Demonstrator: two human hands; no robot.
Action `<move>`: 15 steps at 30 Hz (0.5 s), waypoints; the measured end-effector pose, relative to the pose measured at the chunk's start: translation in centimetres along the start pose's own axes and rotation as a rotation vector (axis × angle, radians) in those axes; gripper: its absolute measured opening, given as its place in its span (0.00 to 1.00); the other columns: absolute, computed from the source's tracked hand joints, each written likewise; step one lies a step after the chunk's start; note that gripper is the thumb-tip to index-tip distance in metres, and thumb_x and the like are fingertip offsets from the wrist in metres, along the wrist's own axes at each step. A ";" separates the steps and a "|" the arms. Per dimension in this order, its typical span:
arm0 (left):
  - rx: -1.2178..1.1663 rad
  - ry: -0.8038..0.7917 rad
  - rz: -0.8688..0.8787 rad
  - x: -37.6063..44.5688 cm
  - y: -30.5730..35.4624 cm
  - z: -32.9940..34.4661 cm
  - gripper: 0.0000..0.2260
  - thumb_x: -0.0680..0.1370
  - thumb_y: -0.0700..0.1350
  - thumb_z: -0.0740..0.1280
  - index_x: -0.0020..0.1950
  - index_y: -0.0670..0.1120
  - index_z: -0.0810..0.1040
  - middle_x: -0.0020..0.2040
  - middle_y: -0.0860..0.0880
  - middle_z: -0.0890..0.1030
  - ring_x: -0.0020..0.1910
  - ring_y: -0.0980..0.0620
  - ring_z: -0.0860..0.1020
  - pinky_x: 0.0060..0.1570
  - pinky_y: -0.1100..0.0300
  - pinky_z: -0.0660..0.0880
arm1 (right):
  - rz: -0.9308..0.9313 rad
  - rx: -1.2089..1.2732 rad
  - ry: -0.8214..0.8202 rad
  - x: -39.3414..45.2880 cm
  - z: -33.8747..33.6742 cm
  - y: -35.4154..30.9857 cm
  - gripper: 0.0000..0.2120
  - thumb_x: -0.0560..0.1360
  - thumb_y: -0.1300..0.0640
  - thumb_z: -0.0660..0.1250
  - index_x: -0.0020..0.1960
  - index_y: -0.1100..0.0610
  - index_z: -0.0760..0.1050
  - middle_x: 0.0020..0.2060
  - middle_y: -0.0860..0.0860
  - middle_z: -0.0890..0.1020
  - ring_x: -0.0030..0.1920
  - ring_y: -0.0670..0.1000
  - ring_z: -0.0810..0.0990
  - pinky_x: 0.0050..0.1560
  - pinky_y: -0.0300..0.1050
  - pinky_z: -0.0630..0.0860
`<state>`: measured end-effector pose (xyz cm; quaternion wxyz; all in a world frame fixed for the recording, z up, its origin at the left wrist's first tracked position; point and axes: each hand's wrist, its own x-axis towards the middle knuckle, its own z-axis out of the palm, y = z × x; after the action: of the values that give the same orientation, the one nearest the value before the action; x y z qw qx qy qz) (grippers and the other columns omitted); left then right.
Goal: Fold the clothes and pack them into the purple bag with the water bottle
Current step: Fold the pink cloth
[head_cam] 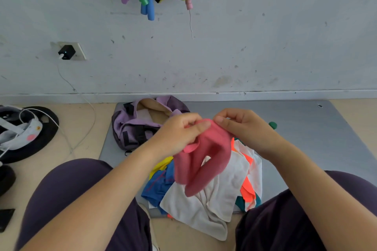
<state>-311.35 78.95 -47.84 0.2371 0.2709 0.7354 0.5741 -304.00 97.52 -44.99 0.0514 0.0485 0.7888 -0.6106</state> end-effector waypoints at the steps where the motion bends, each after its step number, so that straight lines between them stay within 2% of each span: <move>1: -0.036 0.080 0.009 0.2 0.1 -0.3 0.13 0.80 0.49 0.66 0.36 0.49 0.74 0.24 0.57 0.64 0.23 0.58 0.60 0.23 0.68 0.58 | 0.009 -0.007 -0.008 0.0 -0.1 0.1 0.11 0.80 0.56 0.64 0.46 0.62 0.79 0.36 0.55 0.80 0.38 0.49 0.76 0.42 0.41 0.73; 3: -0.110 0.279 0.016 0.5 0.5 -0.9 0.13 0.81 0.47 0.65 0.37 0.47 0.73 0.24 0.58 0.63 0.23 0.59 0.59 0.22 0.68 0.57 | 0.037 -0.035 -0.049 0.0 -0.4 0.2 0.11 0.79 0.54 0.65 0.46 0.62 0.80 0.37 0.52 0.81 0.39 0.47 0.77 0.46 0.41 0.74; 6: -0.211 0.564 -0.021 0.8 0.7 -1.8 0.16 0.81 0.45 0.64 0.34 0.46 0.69 0.20 0.58 0.64 0.20 0.60 0.60 0.21 0.67 0.58 | 0.054 -0.135 -0.112 -0.2 -0.5 0.2 0.08 0.79 0.57 0.66 0.46 0.60 0.80 0.40 0.52 0.81 0.43 0.47 0.78 0.53 0.49 0.77; 8: -0.148 0.652 -0.066 0.8 0.9 -2.1 0.15 0.81 0.45 0.65 0.34 0.47 0.71 0.20 0.57 0.66 0.20 0.60 0.63 0.23 0.65 0.60 | 0.045 -0.180 -0.120 -0.3 -0.4 0.2 0.07 0.79 0.59 0.65 0.45 0.60 0.79 0.40 0.54 0.81 0.42 0.49 0.77 0.53 0.53 0.75; 9: -0.085 0.643 -0.071 0.8 0.9 -2.1 0.11 0.80 0.46 0.66 0.38 0.47 0.75 0.20 0.57 0.68 0.21 0.60 0.65 0.25 0.64 0.62 | 0.039 -0.168 -0.116 -0.3 -0.3 0.1 0.06 0.79 0.59 0.65 0.45 0.60 0.78 0.39 0.56 0.80 0.42 0.51 0.76 0.50 0.54 0.74; 10: -0.057 0.587 -0.065 0.7 1.0 -1.8 0.04 0.79 0.47 0.67 0.45 0.49 0.78 0.21 0.57 0.70 0.21 0.59 0.66 0.25 0.65 0.64 | 0.036 -0.142 -0.111 -0.3 -0.2 0.1 0.06 0.79 0.59 0.65 0.46 0.61 0.78 0.38 0.60 0.79 0.41 0.53 0.75 0.48 0.53 0.72; 11: -0.070 0.483 -0.058 0.5 1.1 -1.4 0.05 0.78 0.48 0.69 0.53 0.51 0.79 0.21 0.56 0.71 0.21 0.57 0.67 0.25 0.65 0.65 | 0.034 -0.109 -0.102 -0.3 -0.1 0.1 0.06 0.79 0.58 0.66 0.48 0.61 0.78 0.37 0.63 0.79 0.39 0.54 0.74 0.46 0.52 0.70; 12: -0.096 0.337 -0.046 0.3 1.0 -1.0 0.13 0.77 0.50 0.70 0.61 0.54 0.77 0.22 0.54 0.71 0.22 0.54 0.67 0.25 0.64 0.64 | 0.032 -0.071 -0.090 -0.3 0.0 0.0 0.07 0.79 0.58 0.66 0.49 0.62 0.78 0.36 0.63 0.78 0.38 0.55 0.73 0.45 0.51 0.68; 13: -0.098 0.162 -0.047 0.0 0.8 -0.6 0.18 0.75 0.54 0.71 0.64 0.58 0.75 0.22 0.51 0.71 0.23 0.51 0.68 0.26 0.62 0.65 | 0.027 -0.032 -0.077 -0.3 0.1 -0.1 0.07 0.78 0.56 0.67 0.49 0.61 0.78 0.35 0.63 0.78 0.37 0.55 0.73 0.43 0.50 0.68; 14: -0.060 0.004 -0.056 -0.3 0.6 -0.1 0.19 0.74 0.57 0.71 0.64 0.61 0.75 0.23 0.48 0.72 0.24 0.49 0.68 0.28 0.60 0.65 | 0.020 0.007 -0.068 -0.2 0.2 -0.1 0.08 0.77 0.55 0.68 0.49 0.60 0.79 0.36 0.63 0.79 0.37 0.55 0.74 0.42 0.49 0.69; 15: -0.009 -0.108 -0.049 -0.6 0.4 0.3 0.15 0.75 0.58 0.70 0.61 0.61 0.76 0.24 0.47 0.73 0.24 0.49 0.68 0.28 0.60 0.66 | 0.014 0.045 -0.060 -0.2 0.3 -0.2 0.08 0.76 0.55 0.68 0.48 0.60 0.79 0.37 0.64 0.81 0.37 0.55 0.76 0.42 0.49 0.70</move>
<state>-310.70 78.83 -47.53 0.2918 0.2823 0.7254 0.5558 -303.85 97.21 -44.89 0.0780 0.0367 0.7726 -0.6290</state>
